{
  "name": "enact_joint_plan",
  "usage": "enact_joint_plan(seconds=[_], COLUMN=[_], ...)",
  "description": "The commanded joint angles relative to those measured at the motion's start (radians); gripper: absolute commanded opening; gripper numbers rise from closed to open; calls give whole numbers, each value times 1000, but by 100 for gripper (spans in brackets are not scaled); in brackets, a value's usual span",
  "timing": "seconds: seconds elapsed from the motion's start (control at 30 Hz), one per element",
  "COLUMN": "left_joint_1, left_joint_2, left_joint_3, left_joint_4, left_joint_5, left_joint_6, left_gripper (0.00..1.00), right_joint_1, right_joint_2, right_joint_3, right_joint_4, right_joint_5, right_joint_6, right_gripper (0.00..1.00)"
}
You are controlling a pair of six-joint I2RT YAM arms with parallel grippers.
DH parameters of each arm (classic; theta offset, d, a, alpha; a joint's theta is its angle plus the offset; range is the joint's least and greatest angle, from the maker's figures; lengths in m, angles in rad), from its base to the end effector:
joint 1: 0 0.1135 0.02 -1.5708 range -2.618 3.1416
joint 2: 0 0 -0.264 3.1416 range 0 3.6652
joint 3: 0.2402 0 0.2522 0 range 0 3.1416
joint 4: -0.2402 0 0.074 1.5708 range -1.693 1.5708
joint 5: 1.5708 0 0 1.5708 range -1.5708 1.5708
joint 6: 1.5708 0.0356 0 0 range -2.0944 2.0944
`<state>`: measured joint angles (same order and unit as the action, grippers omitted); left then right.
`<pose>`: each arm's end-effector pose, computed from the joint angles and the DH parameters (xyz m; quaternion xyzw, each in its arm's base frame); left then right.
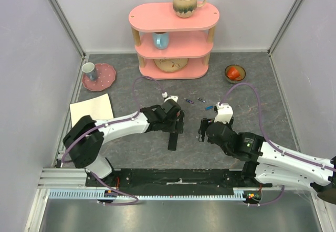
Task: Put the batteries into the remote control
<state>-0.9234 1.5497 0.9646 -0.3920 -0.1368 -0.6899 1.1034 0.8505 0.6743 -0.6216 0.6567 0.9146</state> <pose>0.1926 -0.2467 0.2016 0.0913 0.9499 -0.1655 0.2491 0.0955 0.1410 0.2549 0.0384 0.8843 0.1429 0.4429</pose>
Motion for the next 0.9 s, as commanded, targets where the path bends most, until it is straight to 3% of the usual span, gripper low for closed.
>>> enact_joint_plan(seconds=[0.0, 0.57, 0.87], left_joint_1=[-9, -6, -6], left_joint_2=[76, 263, 270], left_joint_3=[80, 155, 114], left_joint_4=[27, -15, 12], left_joint_5=[-15, -81, -58], left_joint_6=[69, 98, 110], left_gripper=[79, 75, 51], right_joint_1=[3, 1, 1], right_joint_2=[-8, -21, -50], right_joint_3=[-12, -24, -45], right_joint_4=[-3, 3, 0], right_joint_5=[23, -5, -14], right_joint_6=[3, 12, 23], right_gripper=[90, 89, 89])
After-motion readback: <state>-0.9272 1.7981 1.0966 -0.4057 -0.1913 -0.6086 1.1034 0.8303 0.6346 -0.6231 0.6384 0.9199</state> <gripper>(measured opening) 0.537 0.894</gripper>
